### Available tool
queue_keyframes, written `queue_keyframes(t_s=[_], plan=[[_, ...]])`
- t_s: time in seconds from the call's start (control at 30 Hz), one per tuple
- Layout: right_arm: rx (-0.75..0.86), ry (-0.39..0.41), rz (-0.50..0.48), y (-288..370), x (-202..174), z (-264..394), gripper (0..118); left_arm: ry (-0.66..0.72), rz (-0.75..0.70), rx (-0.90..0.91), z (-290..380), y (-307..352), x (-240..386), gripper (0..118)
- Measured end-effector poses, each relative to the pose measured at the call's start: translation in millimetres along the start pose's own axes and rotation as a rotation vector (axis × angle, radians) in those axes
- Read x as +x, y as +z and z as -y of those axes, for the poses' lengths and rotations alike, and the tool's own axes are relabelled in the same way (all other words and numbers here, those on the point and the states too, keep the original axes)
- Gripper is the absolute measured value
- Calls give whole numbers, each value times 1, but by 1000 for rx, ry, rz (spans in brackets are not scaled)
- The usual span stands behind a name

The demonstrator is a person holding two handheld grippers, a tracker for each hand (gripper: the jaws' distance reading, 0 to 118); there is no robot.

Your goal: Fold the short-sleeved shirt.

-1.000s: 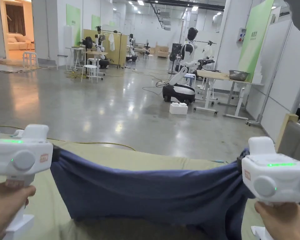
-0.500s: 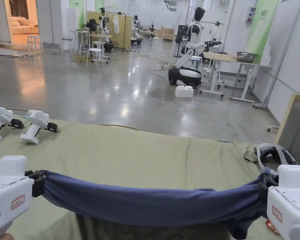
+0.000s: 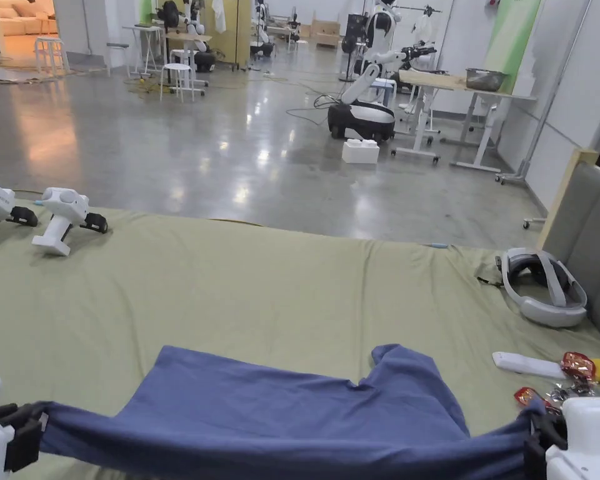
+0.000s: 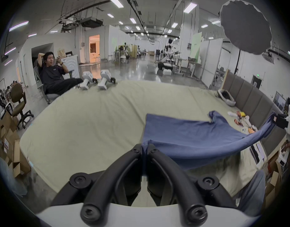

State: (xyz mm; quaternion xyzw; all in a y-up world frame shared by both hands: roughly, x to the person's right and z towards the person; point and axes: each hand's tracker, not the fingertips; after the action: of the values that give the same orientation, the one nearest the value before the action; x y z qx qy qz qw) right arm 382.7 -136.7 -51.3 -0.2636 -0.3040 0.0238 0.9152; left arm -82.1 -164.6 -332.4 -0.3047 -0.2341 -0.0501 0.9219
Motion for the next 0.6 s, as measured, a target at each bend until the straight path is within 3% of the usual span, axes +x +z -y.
queue_keyframes(t_s=[0.23,0.5,0.57,0.6], plan=[[-236,-25,-62,-47,-10,63,6,-61,-19,-275,54,-65,14,7],[-369,-24,-41,-77,-22,112,10,-55,-55,-377,94,-110,9,9],[-378,-45,-37,-77,-21,115,15,-42,-74,-365,92,-105,11,25],[-379,-57,-39,-76,-21,114,21,-25,-78,-359,90,-105,8,48]])
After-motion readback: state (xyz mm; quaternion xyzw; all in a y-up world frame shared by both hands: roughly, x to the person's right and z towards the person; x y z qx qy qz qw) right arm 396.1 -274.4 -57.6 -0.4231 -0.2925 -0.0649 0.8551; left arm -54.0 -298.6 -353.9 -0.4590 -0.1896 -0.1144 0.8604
